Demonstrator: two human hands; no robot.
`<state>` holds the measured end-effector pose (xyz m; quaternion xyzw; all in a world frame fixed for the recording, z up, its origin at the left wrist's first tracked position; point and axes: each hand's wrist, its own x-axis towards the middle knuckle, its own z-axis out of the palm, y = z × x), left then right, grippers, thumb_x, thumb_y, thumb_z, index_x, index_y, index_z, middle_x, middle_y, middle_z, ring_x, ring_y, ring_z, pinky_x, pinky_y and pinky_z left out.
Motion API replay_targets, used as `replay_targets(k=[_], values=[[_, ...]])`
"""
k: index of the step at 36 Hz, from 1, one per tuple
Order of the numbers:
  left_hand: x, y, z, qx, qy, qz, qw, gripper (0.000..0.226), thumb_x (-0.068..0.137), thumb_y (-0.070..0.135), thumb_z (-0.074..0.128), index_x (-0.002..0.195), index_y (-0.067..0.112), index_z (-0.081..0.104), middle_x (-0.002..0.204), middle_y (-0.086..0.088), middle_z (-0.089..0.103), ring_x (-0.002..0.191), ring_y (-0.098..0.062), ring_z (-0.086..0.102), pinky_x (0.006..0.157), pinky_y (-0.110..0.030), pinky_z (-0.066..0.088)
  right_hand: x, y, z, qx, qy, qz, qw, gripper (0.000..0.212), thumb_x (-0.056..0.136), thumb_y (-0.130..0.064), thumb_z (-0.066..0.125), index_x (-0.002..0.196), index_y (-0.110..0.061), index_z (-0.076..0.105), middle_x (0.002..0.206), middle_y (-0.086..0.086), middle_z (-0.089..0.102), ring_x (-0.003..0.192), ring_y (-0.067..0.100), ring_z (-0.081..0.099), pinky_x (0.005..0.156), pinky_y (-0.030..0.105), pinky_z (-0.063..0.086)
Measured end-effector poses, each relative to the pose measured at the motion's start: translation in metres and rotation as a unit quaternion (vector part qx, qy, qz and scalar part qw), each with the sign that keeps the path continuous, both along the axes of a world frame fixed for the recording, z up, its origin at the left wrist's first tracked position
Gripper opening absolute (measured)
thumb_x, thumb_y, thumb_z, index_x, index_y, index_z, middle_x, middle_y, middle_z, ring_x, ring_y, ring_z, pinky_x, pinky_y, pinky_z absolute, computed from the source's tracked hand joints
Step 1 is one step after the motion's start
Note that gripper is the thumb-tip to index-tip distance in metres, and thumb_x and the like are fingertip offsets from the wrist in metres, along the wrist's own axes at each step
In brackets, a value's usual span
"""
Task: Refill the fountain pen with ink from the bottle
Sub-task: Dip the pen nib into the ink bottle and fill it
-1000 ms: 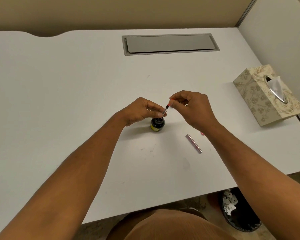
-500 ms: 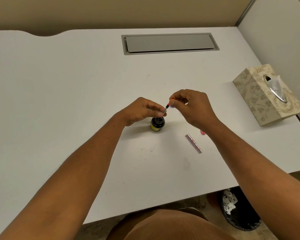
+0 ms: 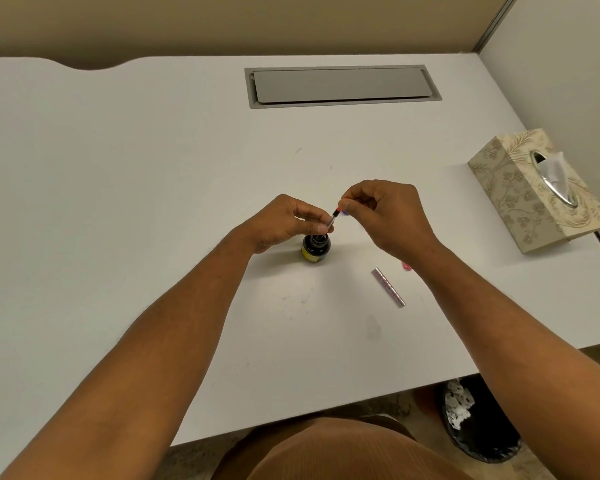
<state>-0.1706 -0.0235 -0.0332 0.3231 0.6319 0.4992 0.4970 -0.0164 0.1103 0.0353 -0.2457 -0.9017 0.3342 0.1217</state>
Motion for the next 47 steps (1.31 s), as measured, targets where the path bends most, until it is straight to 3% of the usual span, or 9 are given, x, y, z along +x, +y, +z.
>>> replay_targets(k=[4, 7, 15, 20, 26, 33, 47], values=[[-0.0010, -0.0003, -0.0019, 0.001, -0.001, -0.004, 1.000, 0.015, 0.086, 0.011, 0.075, 0.100, 0.016, 0.078, 0.103, -0.003, 0.078, 0.106, -0.013, 0.071, 0.101, -0.030, 0.050, 0.0001, 0.0008, 0.0004, -0.011, -0.002, -0.005, 1.000, 0.010, 0.091, -0.025, 0.069, 0.090, -0.018, 0.076, 0.078, -0.005, 0.073, 0.062, 0.004, 0.058, 0.061, 0.015, 0.043], [-0.0013, -0.0007, -0.0020, 0.004, -0.007, -0.007, 1.000, 0.016, 0.088, 0.010, 0.074, 0.104, 0.012, 0.077, 0.103, -0.002, 0.078, 0.105, -0.011, 0.071, 0.094, -0.022, 0.052, -0.0004, 0.0009, 0.0008, -0.029, -0.001, -0.008, 1.000, 0.010, 0.090, -0.027, 0.071, 0.088, -0.018, 0.076, 0.076, -0.003, 0.073, 0.061, 0.006, 0.058, 0.058, 0.013, 0.043], [-0.0017, 0.0002, -0.0031, 0.006, -0.021, -0.006, 1.000, 0.021, 0.088, 0.009, 0.073, 0.109, 0.008, 0.075, 0.104, -0.004, 0.078, 0.106, -0.012, 0.071, 0.091, -0.018, 0.052, -0.0002, 0.0043, -0.0005, -0.054, 0.008, -0.002, 0.999, 0.016, 0.090, -0.025, 0.072, 0.105, -0.019, 0.074, 0.086, -0.001, 0.075, 0.078, 0.013, 0.068, 0.070, 0.018, 0.050], [-0.0012, 0.0018, -0.0018, 0.008, -0.025, -0.007, 1.000, 0.021, 0.089, 0.007, 0.072, 0.109, 0.005, 0.074, 0.103, -0.003, 0.078, 0.104, -0.010, 0.072, 0.086, -0.014, 0.052, -0.0007, 0.0036, -0.0024, -0.042, 0.012, 0.002, 0.999, 0.011, 0.092, -0.022, 0.068, 0.099, -0.017, 0.075, 0.085, -0.003, 0.075, 0.078, 0.013, 0.068, 0.068, 0.019, 0.048], [-0.0011, 0.0007, -0.0023, 0.008, -0.021, -0.011, 1.000, 0.023, 0.089, 0.007, 0.072, 0.111, 0.003, 0.073, 0.107, -0.007, 0.077, 0.106, -0.011, 0.071, 0.089, -0.016, 0.052, -0.0004, 0.0030, -0.0010, -0.029, 0.006, 0.003, 1.000, 0.008, 0.091, -0.023, 0.069, 0.092, -0.018, 0.075, 0.080, -0.003, 0.074, 0.070, 0.012, 0.064, 0.063, 0.020, 0.047], [-0.0004, -0.0002, -0.0018, 0.005, -0.017, -0.016, 1.000, 0.022, 0.089, 0.008, 0.072, 0.110, 0.005, 0.074, 0.108, -0.008, 0.077, 0.107, -0.011, 0.071, 0.089, -0.015, 0.051, 0.0000, 0.0010, -0.0004, -0.035, 0.009, 0.000, 0.999, 0.010, 0.089, -0.028, 0.072, 0.085, -0.018, 0.074, 0.074, -0.002, 0.071, 0.060, 0.008, 0.057, 0.056, 0.013, 0.042], [0.0002, -0.0011, 0.0002, -0.003, -0.006, -0.025, 1.000, 0.018, 0.088, 0.012, 0.074, 0.106, 0.013, 0.076, 0.107, -0.002, 0.077, 0.109, -0.010, 0.069, 0.100, -0.025, 0.048, 0.0015, -0.0012, 0.0007, -0.026, 0.009, -0.003, 1.000, 0.014, 0.088, -0.030, 0.074, 0.085, -0.016, 0.073, 0.071, -0.006, 0.067, 0.060, 0.003, 0.054, 0.057, 0.010, 0.042]])
